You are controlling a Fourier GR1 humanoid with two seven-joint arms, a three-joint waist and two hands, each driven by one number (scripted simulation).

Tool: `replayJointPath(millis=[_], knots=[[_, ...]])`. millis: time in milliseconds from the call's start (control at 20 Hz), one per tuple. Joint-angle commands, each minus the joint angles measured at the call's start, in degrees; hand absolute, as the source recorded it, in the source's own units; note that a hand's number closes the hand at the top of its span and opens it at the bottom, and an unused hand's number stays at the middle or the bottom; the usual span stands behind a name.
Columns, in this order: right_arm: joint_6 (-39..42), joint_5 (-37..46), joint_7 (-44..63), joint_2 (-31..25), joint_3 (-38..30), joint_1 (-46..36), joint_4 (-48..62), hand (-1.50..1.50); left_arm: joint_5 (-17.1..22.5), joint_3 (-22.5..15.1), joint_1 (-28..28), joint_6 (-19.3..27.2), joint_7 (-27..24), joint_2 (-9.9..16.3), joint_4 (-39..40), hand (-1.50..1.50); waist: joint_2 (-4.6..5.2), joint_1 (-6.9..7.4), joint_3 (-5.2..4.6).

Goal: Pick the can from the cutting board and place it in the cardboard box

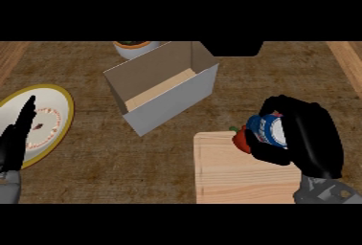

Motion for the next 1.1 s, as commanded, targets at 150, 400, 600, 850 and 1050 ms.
replayJointPath(millis=[150, 400, 600, 850, 1050], knots=[[6.8, -1.2, 6.7, 8.2, 3.3, -15.8, 2.6, 1.5, -1.5, -0.6, -3.0, -0.6, 0.3, -0.3, 2.2, 0.0, 0.31, 0.75, 0.01], [-2.0, -9.2, 12.2, 8.4, 2.0, -26.3, 15.5, 1.5, -0.9, 0.2, -2.8, -0.9, -0.2, -0.5, 0.9, 0.0, 0.48, 1.52, 0.04], [-7.5, -14.1, 17.6, 8.5, 2.4, -34.7, 23.4, 1.5, -3.2, -2.3, -1.7, 0.6, 3.0, -2.6, -2.9, 0.0, 0.38, 1.79, 0.06], [-16.6, -20.7, 18.1, 8.5, 0.6, -44.4, 40.2, 1.5, -2.0, -0.4, -1.9, -0.8, -1.8, -1.6, 1.3, 0.0, 0.78, 2.59, 0.0], [-18.7, -26.0, 15.1, 8.5, -1.6, -51.7, 51.0, 1.5, -1.4, 0.7, -5.0, -1.7, -1.8, -1.1, 4.8, 0.0, 0.72, 1.81, 0.0]])
